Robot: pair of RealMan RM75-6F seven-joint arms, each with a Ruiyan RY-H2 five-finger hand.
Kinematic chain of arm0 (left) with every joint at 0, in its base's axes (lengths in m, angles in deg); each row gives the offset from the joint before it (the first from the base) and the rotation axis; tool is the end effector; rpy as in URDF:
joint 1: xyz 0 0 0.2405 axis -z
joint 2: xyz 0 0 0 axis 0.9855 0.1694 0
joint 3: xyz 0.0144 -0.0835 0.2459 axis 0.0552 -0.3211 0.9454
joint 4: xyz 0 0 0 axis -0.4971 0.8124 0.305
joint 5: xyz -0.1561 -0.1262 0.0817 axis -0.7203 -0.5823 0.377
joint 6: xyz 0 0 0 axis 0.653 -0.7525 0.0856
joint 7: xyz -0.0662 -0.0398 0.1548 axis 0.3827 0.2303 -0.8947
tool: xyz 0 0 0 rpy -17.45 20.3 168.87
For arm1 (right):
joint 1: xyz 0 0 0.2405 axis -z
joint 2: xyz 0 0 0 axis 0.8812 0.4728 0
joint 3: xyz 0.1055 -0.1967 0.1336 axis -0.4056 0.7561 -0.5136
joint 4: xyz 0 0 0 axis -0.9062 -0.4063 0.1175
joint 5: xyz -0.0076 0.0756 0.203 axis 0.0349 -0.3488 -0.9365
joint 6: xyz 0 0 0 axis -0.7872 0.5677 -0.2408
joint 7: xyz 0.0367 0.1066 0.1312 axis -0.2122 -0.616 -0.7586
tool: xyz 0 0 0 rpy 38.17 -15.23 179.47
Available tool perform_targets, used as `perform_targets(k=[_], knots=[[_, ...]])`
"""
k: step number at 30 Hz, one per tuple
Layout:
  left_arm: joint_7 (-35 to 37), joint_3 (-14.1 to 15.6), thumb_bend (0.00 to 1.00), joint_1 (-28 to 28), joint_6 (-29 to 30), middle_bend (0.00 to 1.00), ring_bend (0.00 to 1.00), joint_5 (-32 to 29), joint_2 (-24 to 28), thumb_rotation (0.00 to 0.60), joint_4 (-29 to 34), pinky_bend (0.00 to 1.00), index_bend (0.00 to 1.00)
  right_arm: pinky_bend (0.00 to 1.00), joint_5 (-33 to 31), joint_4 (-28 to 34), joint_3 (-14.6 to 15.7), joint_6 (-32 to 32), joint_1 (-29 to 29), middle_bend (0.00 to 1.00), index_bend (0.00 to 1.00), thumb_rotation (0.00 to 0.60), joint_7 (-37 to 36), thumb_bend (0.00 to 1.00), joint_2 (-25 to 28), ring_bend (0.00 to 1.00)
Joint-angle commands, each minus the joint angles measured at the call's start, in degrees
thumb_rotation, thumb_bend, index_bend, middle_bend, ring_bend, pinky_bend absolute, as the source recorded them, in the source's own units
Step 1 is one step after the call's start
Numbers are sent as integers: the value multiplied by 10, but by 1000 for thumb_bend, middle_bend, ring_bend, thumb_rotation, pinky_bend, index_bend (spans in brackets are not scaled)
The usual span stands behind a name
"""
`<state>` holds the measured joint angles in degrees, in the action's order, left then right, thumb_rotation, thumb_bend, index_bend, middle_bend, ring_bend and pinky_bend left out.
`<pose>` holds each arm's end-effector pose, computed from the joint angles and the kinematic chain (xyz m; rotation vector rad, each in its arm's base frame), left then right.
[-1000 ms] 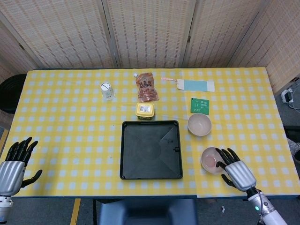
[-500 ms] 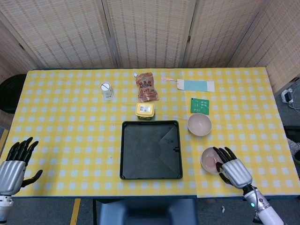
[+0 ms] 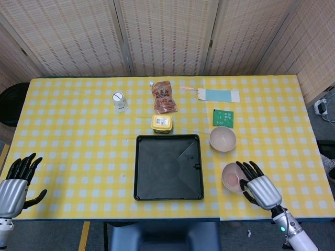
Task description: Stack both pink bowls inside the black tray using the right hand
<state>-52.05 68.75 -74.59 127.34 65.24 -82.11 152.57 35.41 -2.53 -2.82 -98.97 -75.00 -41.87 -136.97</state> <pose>-0.3067 0.2063 0.1504 -1.4790 -0.8526 -0.8993 -0.3088 -0.2188 0.0382 1.8738 -0.8138 0.8287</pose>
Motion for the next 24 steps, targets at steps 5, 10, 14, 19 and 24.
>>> perform_targets(k=[5,10,14,19,24], knots=[[1,-1,297,0,0,0,0,-2,1,600,0,0,0,0,16,63,-25,-11,-24,0,648,600,44,444,28,0],[-4,-4,297,-2,1,0,0,-11,2,600,2,0,0,0,13,113,-56,30,-67,0,648,600,101,444,27,0],[-11,-10,297,-6,8,0,0,-22,3,600,4,0,0,0,-12,134,-80,90,-110,0,648,600,109,444,8,0],[-5,-11,297,-7,12,0,0,-19,5,600,4,0,0,0,-45,126,-105,153,-160,0,648,600,110,444,-33,0],[16,-13,297,-8,12,0,0,-23,11,600,1,0,0,0,-66,98,-120,197,-202,0,648,600,118,444,-81,0]])
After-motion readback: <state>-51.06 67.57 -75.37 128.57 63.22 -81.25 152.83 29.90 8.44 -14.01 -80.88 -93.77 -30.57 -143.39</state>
